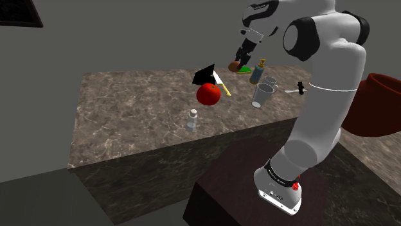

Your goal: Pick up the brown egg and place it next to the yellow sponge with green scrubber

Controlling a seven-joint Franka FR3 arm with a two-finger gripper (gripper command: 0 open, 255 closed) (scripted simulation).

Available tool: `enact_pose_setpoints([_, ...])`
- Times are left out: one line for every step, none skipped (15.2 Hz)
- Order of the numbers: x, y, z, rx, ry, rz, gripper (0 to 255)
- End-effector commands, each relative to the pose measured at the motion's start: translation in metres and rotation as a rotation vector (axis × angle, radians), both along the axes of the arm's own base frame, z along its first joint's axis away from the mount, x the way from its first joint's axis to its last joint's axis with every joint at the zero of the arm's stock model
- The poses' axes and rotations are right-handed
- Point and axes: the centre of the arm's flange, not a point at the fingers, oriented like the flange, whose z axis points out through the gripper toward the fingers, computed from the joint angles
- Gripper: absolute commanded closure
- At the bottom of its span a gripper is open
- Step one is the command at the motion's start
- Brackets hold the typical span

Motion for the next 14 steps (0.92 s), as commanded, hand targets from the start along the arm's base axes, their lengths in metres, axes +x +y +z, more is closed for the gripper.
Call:
enact_pose_setpoints([0.0,-0.028,-0.003,0.001,0.0,0.002,255])
enact_pose_setpoints([0.0,-0.041,-0.004,0.001,0.0,0.002,255])
enact_pose_setpoints([0.0,-0.054,-0.005,0.001,0.0,0.002,255])
enact_pose_setpoints([0.0,-0.068,-0.006,0.001,0.0,0.002,255])
enact_pose_setpoints([0.0,-0.081,-0.007,0.001,0.0,0.002,255])
enact_pose_setpoints([0.0,-0.094,-0.007,0.001,0.0,0.002,255])
enact_pose_setpoints([0.0,-0.107,-0.008,0.001,0.0,0.002,255])
enact_pose_setpoints([0.0,-0.129,-0.01,0.001,0.0,0.002,255])
enact_pose_setpoints([0.0,-0.129,-0.015,0.001,0.0,0.002,255])
enact_pose_setpoints([0.0,-0.129,-0.02,0.001,0.0,0.002,255])
enact_pose_setpoints([0.0,-0.129,-0.025,0.001,0.0,0.002,255])
enact_pose_setpoints([0.0,-0.129,-0.031,0.001,0.0,0.002,255])
enact_pose_setpoints([0.0,-0.129,-0.036,0.001,0.0,0.002,255])
enact_pose_setpoints([0.0,-0.129,-0.041,0.001,0.0,0.002,255])
